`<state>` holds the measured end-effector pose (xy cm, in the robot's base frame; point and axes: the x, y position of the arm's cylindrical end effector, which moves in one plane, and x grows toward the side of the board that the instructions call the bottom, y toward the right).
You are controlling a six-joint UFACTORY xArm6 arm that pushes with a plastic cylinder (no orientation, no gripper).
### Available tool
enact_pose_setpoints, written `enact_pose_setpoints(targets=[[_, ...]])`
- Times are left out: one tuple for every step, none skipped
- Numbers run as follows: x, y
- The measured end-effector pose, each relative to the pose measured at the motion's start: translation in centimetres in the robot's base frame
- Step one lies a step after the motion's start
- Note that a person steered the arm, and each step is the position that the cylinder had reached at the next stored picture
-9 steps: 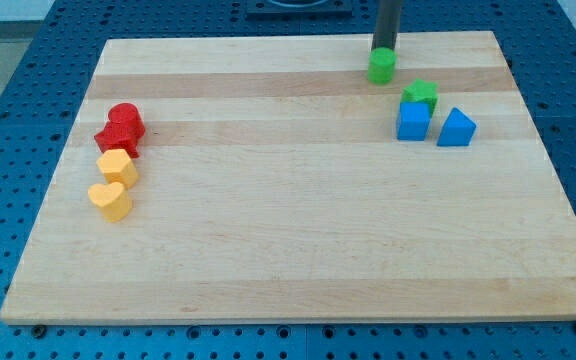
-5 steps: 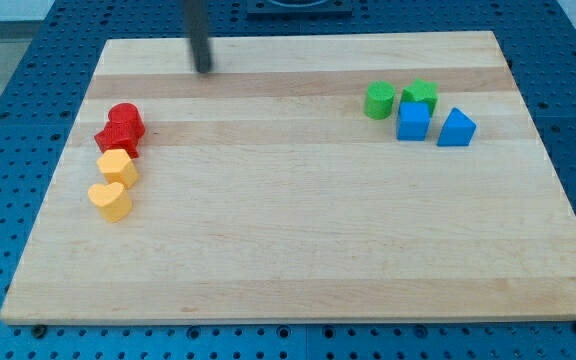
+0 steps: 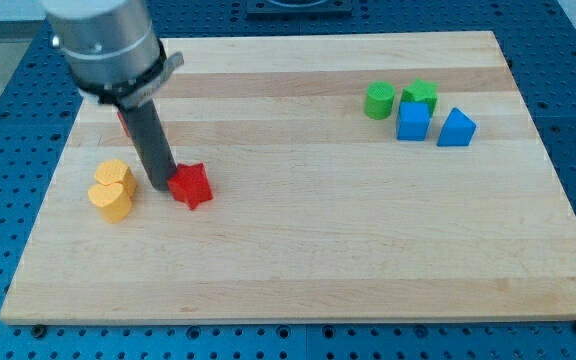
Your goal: Move red star bottom left to the green circle
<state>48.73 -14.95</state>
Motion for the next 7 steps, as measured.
enact_pose_setpoints(targets=[[2.7, 4.5], [-0.2, 9.9], [-4.5, 11.2], [-5.0, 15.6], [-6.8, 19.0], [-9.6, 19.1], [-9.5, 9.0]])
